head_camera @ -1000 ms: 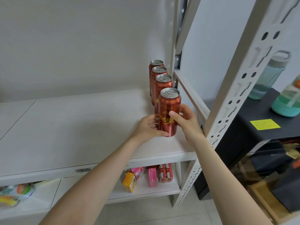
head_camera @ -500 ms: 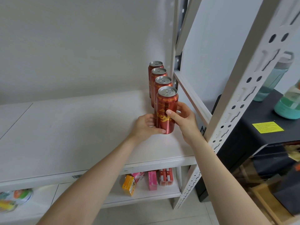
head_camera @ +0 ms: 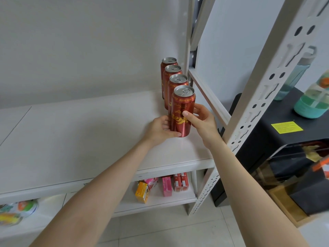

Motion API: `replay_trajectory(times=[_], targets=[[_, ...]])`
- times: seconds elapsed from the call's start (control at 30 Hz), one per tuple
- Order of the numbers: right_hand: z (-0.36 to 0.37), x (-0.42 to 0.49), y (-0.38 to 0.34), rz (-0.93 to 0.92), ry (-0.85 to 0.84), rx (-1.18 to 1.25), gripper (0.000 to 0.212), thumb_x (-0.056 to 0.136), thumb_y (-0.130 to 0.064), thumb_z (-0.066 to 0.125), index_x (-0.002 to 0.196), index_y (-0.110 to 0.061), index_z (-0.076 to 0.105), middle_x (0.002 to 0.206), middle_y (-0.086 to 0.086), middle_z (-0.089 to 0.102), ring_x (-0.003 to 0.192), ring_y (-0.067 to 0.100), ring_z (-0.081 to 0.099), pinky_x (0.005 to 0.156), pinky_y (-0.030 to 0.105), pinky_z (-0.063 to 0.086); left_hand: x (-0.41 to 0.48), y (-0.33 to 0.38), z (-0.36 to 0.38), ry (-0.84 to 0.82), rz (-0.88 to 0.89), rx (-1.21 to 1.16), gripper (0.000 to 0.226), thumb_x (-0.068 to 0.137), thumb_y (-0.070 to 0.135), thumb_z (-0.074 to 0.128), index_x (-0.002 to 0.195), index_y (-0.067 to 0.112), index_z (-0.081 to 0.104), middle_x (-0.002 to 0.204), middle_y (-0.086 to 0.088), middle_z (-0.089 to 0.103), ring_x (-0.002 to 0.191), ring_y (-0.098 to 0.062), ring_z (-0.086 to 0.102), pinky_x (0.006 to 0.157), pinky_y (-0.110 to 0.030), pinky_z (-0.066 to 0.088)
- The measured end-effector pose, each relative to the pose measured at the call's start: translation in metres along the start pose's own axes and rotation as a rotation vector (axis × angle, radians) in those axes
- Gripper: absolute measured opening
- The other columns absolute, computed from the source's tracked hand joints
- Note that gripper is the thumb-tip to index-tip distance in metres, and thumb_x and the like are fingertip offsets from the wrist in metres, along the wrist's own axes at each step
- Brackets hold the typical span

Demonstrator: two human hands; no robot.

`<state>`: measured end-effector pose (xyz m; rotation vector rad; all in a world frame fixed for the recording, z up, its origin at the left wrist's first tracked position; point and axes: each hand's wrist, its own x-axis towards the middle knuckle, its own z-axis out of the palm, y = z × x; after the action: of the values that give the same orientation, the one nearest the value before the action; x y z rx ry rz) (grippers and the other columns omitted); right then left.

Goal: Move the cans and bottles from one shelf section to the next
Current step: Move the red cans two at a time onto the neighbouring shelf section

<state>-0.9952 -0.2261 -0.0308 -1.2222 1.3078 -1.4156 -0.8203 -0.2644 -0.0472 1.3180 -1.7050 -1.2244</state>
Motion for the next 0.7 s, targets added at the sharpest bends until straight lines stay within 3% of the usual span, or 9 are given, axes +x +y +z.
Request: replay_trajectory(times=[0.1,0.17,0.33,0.47,0.57,0.7], targets=[[0.003,-0.004,-0.003,0.026,0.072,-0.058,0.055,0.077,-0.047,0.079,0.125,-0.028,0.059,0.112,-0.015,0.066,0.097,-0.004,0.066,0.07,0.011,0.05,-0.004,0.002,-0.003,-0.009,0.003,0.04,0.058,0.069,0.006,0.088,0.12,0.006,0.062,0.103,-0.006,0.071,0.093,-0.02,0.068,0.076,-0.016,0.055],[0.006,-0.008,-0.003,0.042,0.14,-0.089,0.059,0.077,-0.048,0.08,0.127,-0.027,0.057,0.109,-0.017,0.065,0.092,-0.006,0.066,0.067,0.01,0.049,-0.008,0.002,-0.007,0.01,-0.005,0.082,0.059,0.071,0.009,0.087,0.124,0.005,0.061,0.11,-0.009,0.069,0.098,-0.02,0.065,0.082,-0.021,0.055],[0.016,-0.033,-0.004,0.076,0.264,-0.232,0.067,0.076,-0.052,0.078,0.132,-0.028,0.05,0.118,-0.012,0.058,0.103,0.003,0.058,0.08,0.022,0.046,-0.03,0.001,-0.022,0.023,-0.042,0.211,0.051,0.081,0.019,0.081,0.127,0.009,0.06,0.121,-0.012,0.064,0.111,-0.022,0.062,0.097,-0.031,0.05],[0.025,-0.062,-0.008,0.007,0.293,-0.478,0.071,0.081,-0.053,0.073,0.139,-0.023,0.045,0.132,-0.005,0.057,0.113,0.012,0.056,0.088,0.034,0.049,-0.061,-0.002,-0.038,0.032,0.008,0.41,0.047,0.09,0.027,0.071,0.132,0.012,0.057,0.131,-0.01,0.062,0.123,-0.022,0.058,0.1,-0.027,0.042],[0.034,-0.089,-0.016,-0.088,0.298,-0.691,0.071,0.084,-0.049,0.07,0.142,-0.019,0.042,0.137,0.002,0.057,0.122,0.023,0.055,0.095,0.044,0.049,-0.093,-0.006,-0.05,0.075,0.071,0.529,0.045,0.096,0.028,0.062,0.136,0.011,0.054,0.136,-0.011,0.057,0.128,-0.025,0.053,0.104,-0.031,0.038],[0.048,-0.124,-0.028,-0.136,0.218,-0.979,0.069,0.086,-0.048,0.065,0.143,-0.017,0.041,0.138,0.007,0.055,0.125,0.032,0.05,0.1,0.048,0.04,-0.145,-0.014,-0.064,0.11,0.083,0.652,0.053,0.098,0.032,0.056,0.145,0.01,0.044,0.149,-0.013,0.045,0.139,-0.029,0.04,0.113,-0.035,0.03]])
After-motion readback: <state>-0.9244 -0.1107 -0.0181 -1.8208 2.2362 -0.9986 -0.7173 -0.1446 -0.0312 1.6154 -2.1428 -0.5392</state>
